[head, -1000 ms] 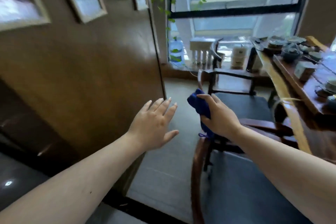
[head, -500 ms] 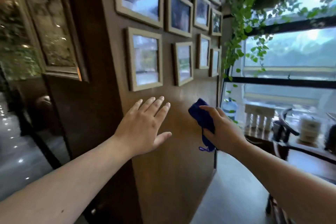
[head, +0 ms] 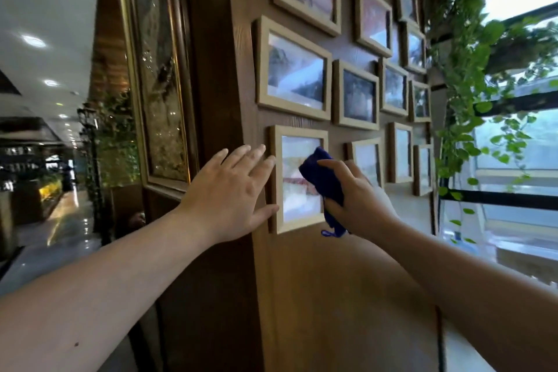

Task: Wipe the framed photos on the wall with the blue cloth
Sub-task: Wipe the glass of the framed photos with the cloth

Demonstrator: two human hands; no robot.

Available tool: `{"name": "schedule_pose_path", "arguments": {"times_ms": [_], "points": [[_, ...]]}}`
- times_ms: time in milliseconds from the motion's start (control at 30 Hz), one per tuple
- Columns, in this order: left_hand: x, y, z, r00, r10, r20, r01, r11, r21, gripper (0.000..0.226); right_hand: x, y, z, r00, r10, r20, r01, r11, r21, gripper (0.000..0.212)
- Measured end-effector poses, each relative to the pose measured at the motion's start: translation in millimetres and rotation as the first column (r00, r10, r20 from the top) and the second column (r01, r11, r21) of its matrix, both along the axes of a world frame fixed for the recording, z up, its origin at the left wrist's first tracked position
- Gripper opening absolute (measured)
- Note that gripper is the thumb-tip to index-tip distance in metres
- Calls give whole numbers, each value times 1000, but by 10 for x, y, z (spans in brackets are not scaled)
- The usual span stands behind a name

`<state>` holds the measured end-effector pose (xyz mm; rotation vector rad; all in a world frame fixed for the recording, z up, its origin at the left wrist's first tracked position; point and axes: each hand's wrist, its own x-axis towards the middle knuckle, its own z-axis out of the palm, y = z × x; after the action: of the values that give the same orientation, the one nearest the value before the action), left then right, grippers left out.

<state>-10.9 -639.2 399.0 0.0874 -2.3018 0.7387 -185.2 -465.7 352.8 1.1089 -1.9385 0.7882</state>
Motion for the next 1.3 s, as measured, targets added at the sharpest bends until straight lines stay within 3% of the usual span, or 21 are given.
{"name": "schedule_pose_path", "arguments": {"times_ms": [333, 633, 800, 1067, 1300], "points": [[-804, -43, 931, 967, 115, -226, -140, 985, -99, 81, -943, -450, 1082, 970, 149, -192, -176, 975, -135, 63], [-1416, -210, 1490, 878, 298, -375, -347, 936, -67, 99, -1422, -797, 2106, 932, 207, -296, -290, 918, -270, 62], [-1578, -329, 1443, 834, 359, -418, -423, 904, -68, 106, -1398, -1079, 2295, 866, 286, -411, -384, 906, -178, 62], [-1664, -470, 1380, 819, 328, -471, -430, 894, -125, 98, -1521, -1219, 2305, 835, 147, -530, -268, 951, -157, 58], [-1674, -516, 1372, 822, 293, -488, -408, 902, -145, 99, -2099, -865, 2289, 870, -130, -475, 34, 978, -205, 55]]}}
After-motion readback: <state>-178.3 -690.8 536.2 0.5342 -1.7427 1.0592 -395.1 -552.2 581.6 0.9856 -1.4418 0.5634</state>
